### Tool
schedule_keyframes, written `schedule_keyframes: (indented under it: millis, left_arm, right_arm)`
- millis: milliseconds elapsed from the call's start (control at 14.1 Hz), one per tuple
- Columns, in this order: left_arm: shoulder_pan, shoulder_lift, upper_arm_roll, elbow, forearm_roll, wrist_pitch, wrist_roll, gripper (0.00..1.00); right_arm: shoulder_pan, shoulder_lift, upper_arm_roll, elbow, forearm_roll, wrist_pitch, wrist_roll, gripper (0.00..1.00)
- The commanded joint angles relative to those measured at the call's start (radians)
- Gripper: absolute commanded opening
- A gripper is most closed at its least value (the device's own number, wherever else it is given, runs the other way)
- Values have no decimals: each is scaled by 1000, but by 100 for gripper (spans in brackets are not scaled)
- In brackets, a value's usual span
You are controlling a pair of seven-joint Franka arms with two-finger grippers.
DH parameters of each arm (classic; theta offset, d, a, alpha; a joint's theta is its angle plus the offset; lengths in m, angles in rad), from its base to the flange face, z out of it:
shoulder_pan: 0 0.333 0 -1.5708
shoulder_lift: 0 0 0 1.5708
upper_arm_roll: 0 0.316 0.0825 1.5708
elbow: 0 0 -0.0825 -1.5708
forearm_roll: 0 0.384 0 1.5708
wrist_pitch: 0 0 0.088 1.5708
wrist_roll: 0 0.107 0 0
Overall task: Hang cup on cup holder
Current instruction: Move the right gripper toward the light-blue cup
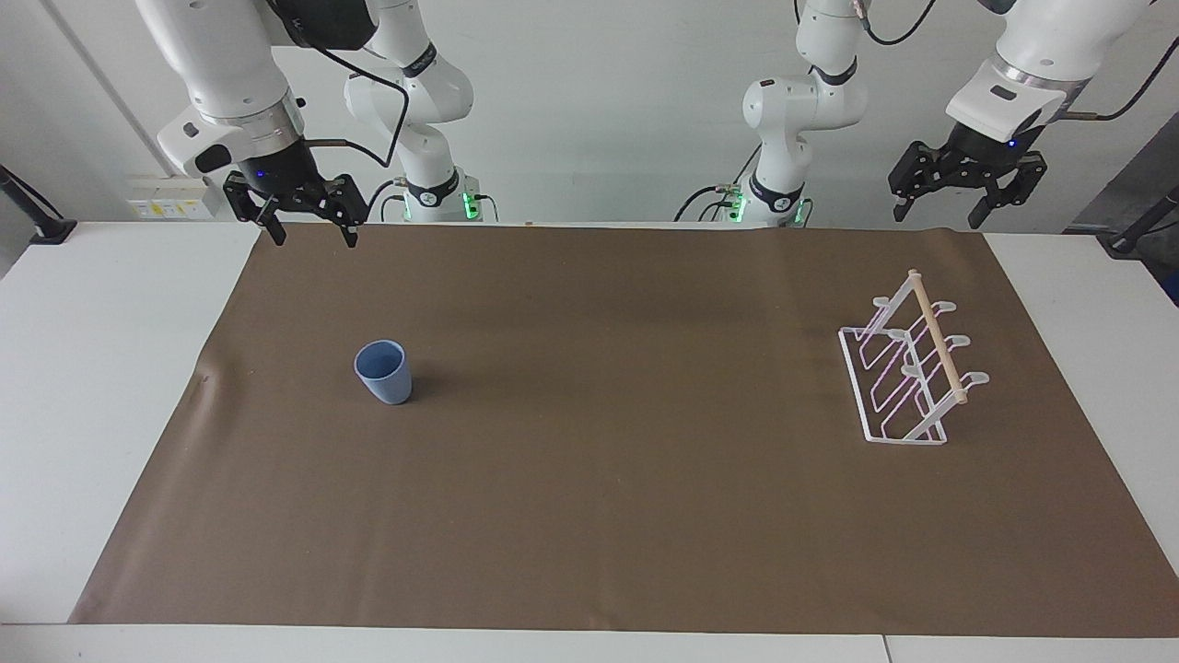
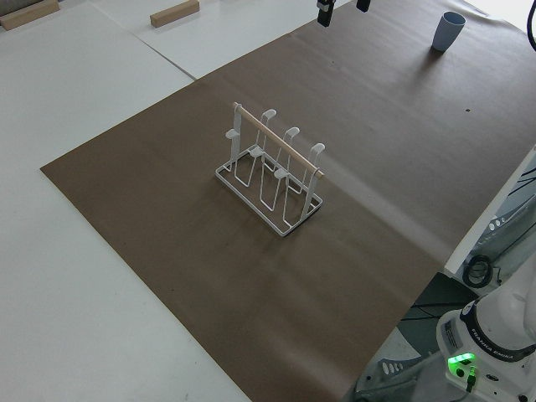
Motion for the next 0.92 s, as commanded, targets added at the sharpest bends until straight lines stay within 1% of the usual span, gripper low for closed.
schedule_keyframes:
  millis: [0,142,356,427,569,711,853]
  left_arm:
    - [11,-23,-4,-24,-1,-8,3,100]
    - [11,-23,-4,-24,-1,-8,3,100]
    - [11,-25,-4,-24,-1,-8,3,100]
    - [11,-23,-4,-24,-1,-8,3,100]
    - [11,-25,-4,-24,-1,-8,3,100]
    - [11,-25,-4,-24,-1,-8,3,100]
    - [11,-25,-4,-24,-1,-8,3,100]
  right_arm:
    - [-4,-37,3,-49,9,33,-19,100]
    - [-5,-61,1,-112,9,87,-27,100]
    - [-16,-110,1,-265,11,211,-58,100]
    - [-19,-110,0,-307,11,245,-79,100]
    - [-45,-109,0,-388,11,356,-119,100]
    - [-62,-86,0,-430,11,432,-159,100]
    - [-68,-19,0,-431,11,464,-209,100]
